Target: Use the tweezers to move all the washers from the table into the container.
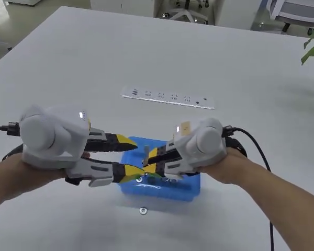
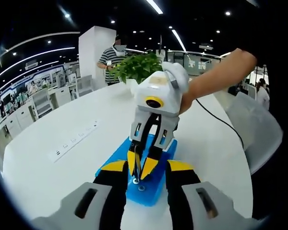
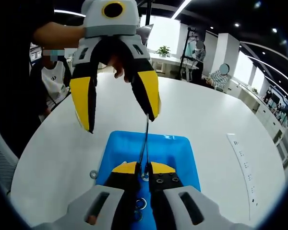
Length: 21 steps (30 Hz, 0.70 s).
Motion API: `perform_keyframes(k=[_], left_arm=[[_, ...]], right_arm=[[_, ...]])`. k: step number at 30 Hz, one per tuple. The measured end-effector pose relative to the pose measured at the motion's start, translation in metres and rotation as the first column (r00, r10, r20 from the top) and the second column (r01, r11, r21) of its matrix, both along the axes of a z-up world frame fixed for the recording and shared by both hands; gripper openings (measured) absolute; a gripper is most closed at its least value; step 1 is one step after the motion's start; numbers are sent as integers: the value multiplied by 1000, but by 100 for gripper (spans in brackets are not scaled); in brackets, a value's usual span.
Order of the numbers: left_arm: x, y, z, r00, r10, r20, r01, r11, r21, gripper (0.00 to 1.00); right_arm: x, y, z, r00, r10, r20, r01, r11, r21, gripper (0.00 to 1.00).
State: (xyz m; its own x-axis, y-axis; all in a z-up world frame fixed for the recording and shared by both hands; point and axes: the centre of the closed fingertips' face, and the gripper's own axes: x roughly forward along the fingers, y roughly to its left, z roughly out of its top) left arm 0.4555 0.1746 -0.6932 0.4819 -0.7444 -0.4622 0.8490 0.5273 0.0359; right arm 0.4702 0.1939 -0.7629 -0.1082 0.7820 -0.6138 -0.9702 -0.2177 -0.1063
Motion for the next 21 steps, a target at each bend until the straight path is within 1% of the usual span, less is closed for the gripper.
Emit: perform_keyframes(k=[1,5,8,10,12,18,21], left_arm=[[2,0,-1,1000,-2,5,2,1000,9,30],[9,-3,-2,1000,-12,17,12,1000,22,26],[12,-6,-2,999,-26,26,26,999,24,21],[14,-6,-3,999,-30,30,29,999,34,19],[15,-8,-5,999,-36,26,35,999,37,17],[16,-11,-6,998,-51,36,49,998,46,10],[17,-11,-6,998,-52,32,50,998,44,8]], right_arm=[[0,0,0,1000,1,1,-1,1000,0,9],[0,-1,0,1000,2,0,-2,1000,-2,9],[0,-1,0,1000,7,3,-7,1000,-2,9],[0,-1,0,1000,7,3,-7,1000,-3,9],[-1,-1,0,1000,12,8,-12,1000,-5,9],[-2,-1,0,1000,21,14,-21,1000,-11,9],[-2,-1,0,999,26,19,-25,1000,-15,9]])
